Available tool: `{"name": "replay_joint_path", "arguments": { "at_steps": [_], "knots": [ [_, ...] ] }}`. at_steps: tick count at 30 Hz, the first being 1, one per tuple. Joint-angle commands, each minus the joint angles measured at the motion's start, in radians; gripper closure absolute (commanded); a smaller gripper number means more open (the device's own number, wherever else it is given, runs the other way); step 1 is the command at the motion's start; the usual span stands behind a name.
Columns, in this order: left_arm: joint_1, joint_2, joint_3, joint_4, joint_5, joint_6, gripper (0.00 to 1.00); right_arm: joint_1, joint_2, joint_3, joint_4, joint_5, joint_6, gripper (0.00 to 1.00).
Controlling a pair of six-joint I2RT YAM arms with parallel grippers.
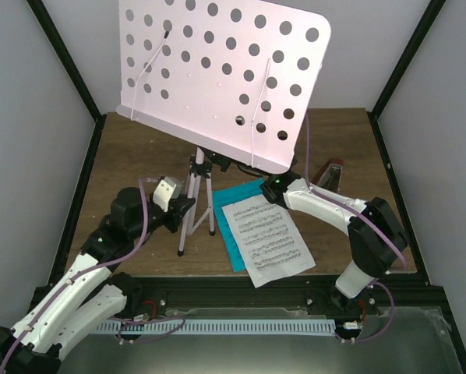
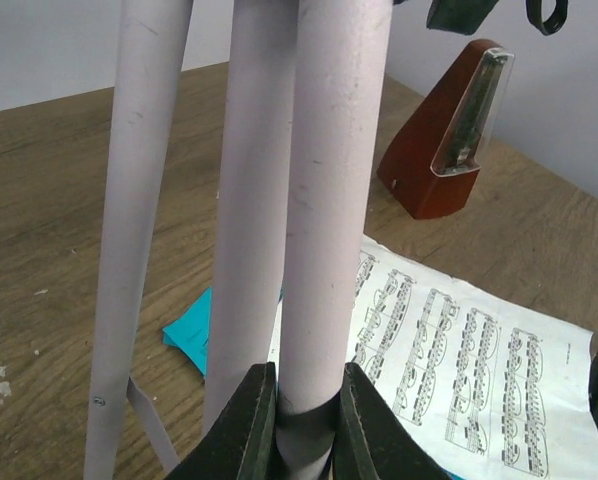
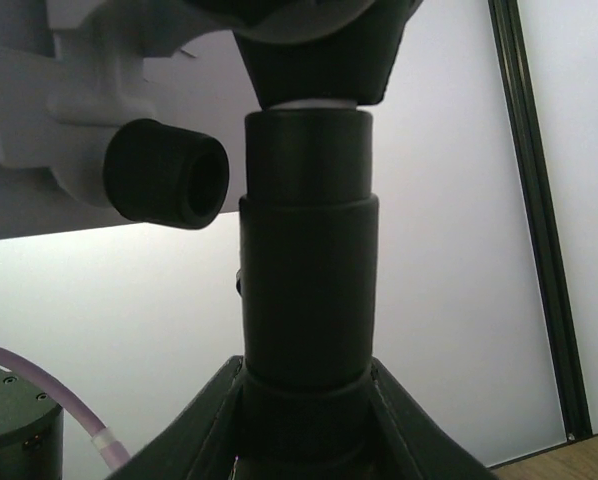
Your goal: Pack up the instrument practice props
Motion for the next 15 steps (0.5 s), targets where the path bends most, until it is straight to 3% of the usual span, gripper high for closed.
{"name": "replay_joint_path", "arguments": {
  "at_steps": [1, 3, 5, 7, 12, 15],
  "knots": [
    [0.019, -0.009, 0.005, 0.219, -0.028, -0.148, 1.0, 0.011, -0.036, -0.026, 0.11, 0.002, -0.046, 0.99],
    [0.02, -0.002, -0.004, 0.224, -0.028, -0.149, 0.93, 0.011, -0.044, -0.037, 0.108, 0.01, -0.053, 0.99],
    [0.019, 0.004, -0.01, 0.226, -0.027, -0.146, 0.7, 0.011, -0.048, -0.04, 0.105, 0.013, -0.057, 0.99],
    [0.019, 0.013, -0.013, 0.228, -0.026, -0.14, 0.54, 0.011, -0.049, -0.04, 0.103, 0.012, -0.058, 0.99],
    [0.019, 0.047, -0.024, 0.261, 0.003, -0.131, 0.3, 0.011, -0.05, -0.037, 0.103, 0.014, -0.062, 0.99],
    [0.019, 0.075, -0.046, 0.325, 0.048, -0.13, 0.21, 0.011, -0.05, -0.039, 0.107, 0.02, -0.059, 0.99]
  ]
}}
